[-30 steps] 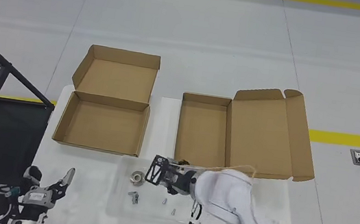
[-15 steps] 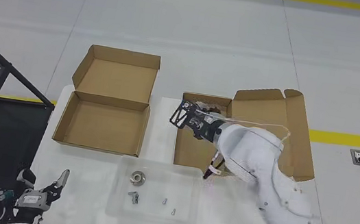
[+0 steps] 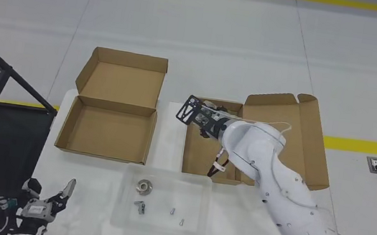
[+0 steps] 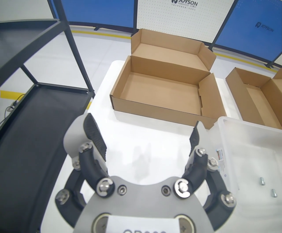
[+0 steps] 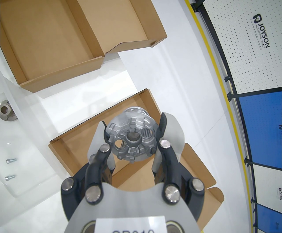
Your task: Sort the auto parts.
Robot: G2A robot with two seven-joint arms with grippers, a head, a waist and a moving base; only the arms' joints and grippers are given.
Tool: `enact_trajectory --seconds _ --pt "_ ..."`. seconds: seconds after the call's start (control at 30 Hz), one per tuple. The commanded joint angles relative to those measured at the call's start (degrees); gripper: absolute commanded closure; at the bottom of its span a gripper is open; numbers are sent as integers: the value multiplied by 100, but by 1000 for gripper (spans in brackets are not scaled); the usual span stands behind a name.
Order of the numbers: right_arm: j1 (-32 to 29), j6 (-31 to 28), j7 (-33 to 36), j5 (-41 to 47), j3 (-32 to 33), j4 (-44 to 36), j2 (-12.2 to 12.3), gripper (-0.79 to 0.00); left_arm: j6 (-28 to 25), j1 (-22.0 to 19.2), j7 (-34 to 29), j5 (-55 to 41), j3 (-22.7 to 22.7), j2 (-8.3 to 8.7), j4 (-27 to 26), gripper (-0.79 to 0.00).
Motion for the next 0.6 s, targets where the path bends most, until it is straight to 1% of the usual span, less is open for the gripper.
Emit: enact_trajectory --seconds 0.0,0.1,0.2,0.37,0.57 --pt "-25 11 -23 7 -8 15 -1 0 4 2 7 0 -2 0 0 -785" --pt "-36 139 -122 155 -97 433 -58 0 4 2 7 0 -2 0 0 -785" --pt "236 237 -148 425 -291 1143 -191 0 4 2 7 0 -2 0 0 -785" --pt "787 493 -277 855 -668 2685 -496 0 4 2 7 0 -2 0 0 -785" --pt "1284 781 -678 1350 -974 4267 -888 0 4 2 7 0 -2 0 0 -785"
